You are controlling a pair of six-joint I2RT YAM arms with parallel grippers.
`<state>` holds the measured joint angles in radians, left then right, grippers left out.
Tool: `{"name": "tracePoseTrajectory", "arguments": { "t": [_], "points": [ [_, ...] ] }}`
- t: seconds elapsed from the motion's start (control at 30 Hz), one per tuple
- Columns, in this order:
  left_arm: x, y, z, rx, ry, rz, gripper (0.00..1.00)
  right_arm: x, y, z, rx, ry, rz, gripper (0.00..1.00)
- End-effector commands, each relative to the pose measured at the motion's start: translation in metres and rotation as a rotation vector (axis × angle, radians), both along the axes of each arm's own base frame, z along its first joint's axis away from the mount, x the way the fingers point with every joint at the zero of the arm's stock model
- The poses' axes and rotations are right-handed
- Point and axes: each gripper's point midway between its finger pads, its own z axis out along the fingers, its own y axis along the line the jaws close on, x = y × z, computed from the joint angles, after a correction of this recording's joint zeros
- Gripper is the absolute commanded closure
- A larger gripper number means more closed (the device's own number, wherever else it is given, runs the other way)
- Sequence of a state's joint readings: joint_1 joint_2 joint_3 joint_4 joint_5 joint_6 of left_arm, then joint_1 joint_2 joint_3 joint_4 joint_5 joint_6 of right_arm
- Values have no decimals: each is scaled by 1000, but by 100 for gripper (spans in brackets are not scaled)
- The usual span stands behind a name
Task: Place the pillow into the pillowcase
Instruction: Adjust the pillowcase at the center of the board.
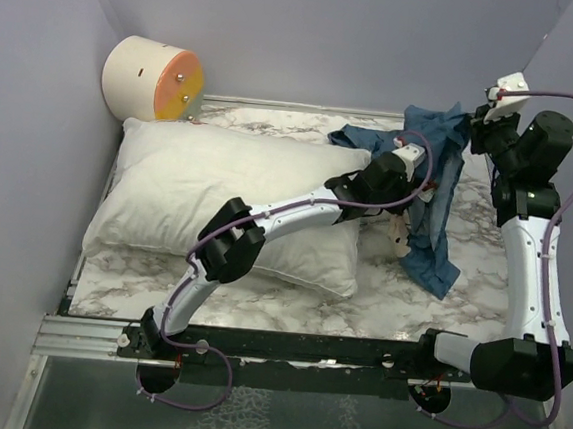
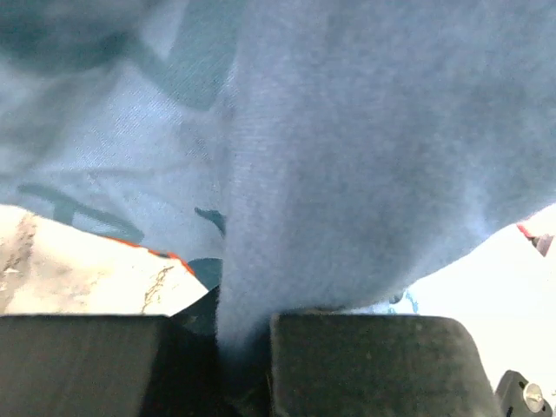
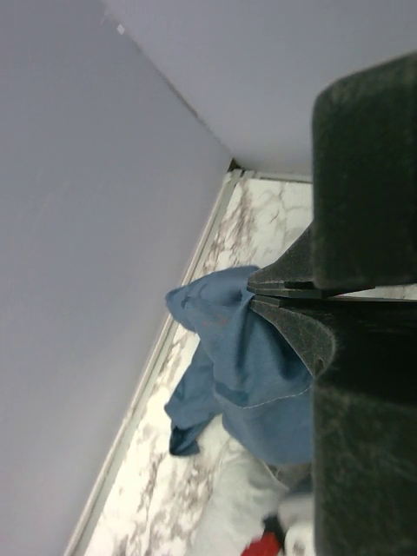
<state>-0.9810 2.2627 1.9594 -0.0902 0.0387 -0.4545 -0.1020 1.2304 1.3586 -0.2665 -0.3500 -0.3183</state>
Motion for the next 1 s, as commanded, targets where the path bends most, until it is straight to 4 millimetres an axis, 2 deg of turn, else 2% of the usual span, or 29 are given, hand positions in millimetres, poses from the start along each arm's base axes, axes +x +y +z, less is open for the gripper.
{"name": "tracePoseTrajectory", "arguments": {
  "t": [0.0, 0.13, 0.27, 0.43, 0.5, 0.57, 0.63, 0.7, 0.77, 0.83, 0.93, 0.97],
  "points": [
    [-3, 17, 86, -86, -98, 14, 100, -11, -42, 22, 33, -72, -152, 99],
    [-19, 29, 126, -124, -131, -28, 100, -21, -59, 38, 33, -118, -208, 99],
    [-47, 33, 158, -154, -130, -126, 100, -35, -65, 74, 36, -190, -246, 99],
    [-89, 33, 194, -188, -164, -245, 99, -49, -57, 124, 55, -250, -214, 99],
    [-99, 37, 208, -207, -172, -272, 98, -51, -49, 137, 65, -261, -176, 99],
    [-101, 44, 211, -198, -182, -269, 97, -48, -39, 141, 75, -264, -117, 99],
    [-91, 56, 207, -163, -195, -222, 94, -38, -28, 132, 106, -229, -42, 99],
    [-69, 70, 196, -153, -171, -168, 93, -22, -13, 111, 166, -159, 53, 99],
    [-36, 89, 179, -188, -84, -109, 93, 4, 1, 81, 216, -71, 110, 99],
    [3, 115, 154, -208, 22, -23, 93, 34, 19, 47, 222, 6, 132, 99],
    [50, 146, 111, -163, 110, 106, 93, 72, 74, -9, 157, 110, 183, 98],
    [61, 153, 98, -144, 132, 134, 93, 79, 93, -33, 163, 180, 234, 88]
  ]
}}
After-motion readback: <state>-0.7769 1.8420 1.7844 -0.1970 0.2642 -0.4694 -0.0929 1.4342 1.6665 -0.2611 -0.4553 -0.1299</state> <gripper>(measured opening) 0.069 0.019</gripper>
